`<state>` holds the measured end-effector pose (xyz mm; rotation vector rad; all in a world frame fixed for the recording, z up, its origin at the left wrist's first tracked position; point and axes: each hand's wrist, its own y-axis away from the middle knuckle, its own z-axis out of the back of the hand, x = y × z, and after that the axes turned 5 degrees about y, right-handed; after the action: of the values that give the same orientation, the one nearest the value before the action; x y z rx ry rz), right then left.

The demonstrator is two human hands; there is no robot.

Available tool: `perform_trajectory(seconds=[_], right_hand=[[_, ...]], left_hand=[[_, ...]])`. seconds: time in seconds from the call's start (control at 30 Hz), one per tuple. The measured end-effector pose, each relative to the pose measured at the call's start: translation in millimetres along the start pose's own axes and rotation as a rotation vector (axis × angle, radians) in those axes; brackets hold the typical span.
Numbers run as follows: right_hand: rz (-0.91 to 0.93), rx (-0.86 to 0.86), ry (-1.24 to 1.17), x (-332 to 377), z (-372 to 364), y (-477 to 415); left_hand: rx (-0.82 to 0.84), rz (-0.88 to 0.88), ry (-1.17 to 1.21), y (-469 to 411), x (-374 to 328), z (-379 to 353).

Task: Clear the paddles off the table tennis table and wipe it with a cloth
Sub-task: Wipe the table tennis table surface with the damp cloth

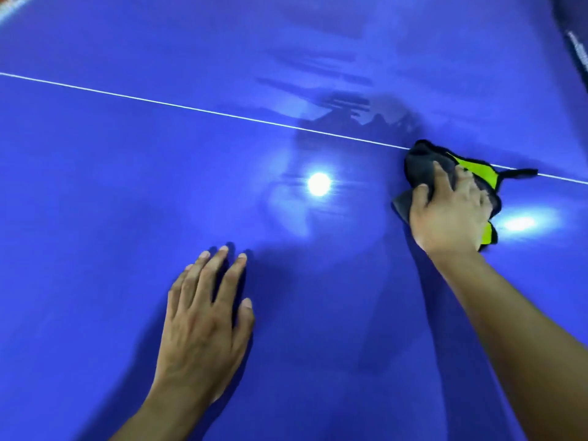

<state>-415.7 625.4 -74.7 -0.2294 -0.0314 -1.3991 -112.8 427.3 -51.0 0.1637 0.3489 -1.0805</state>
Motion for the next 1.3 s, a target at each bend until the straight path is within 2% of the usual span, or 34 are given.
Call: perform_trajectory(seconds=[0.23, 0.43, 0.6, 0.77, 0.83, 0.93, 1.0, 1.17, 1.3], right_hand=[[0.184, -0.003, 0.038, 164, -32, 4], [0.4, 0.066, 0.009, 308, -42, 61], [0.628, 0.119, -0.101, 355, -46, 113], [0.687, 0.126, -0.138, 341, -47, 112], [0.651, 0.118, -0.157, 325, -45, 116], [0.587, 0.131, -0.214, 293, -38, 126], [0.552, 0.129, -0.229, 259, -31, 124], [0.407, 0.125, -0.217, 140, -11, 109], [0.235, 0.084, -0.137, 21, 9, 100]], left_hand=[[-0.05, 0.003, -0.023, 11, 90, 17], [0.0, 0.006, -0.029, 14, 102, 17], [0.007, 0.006, -0.028, 14, 107, 21], [0.0, 0.017, -0.021, 13, 102, 23], [0.004, 0.033, -0.034, 13, 99, 23], [-0.077, 0.073, 0.044, 19, 86, 19], [-0.102, 0.052, 0.114, 28, 53, 11], [-0.018, 0.028, 0.137, 55, -39, -22], [0.028, -0.005, 0.053, 68, -76, -42]])
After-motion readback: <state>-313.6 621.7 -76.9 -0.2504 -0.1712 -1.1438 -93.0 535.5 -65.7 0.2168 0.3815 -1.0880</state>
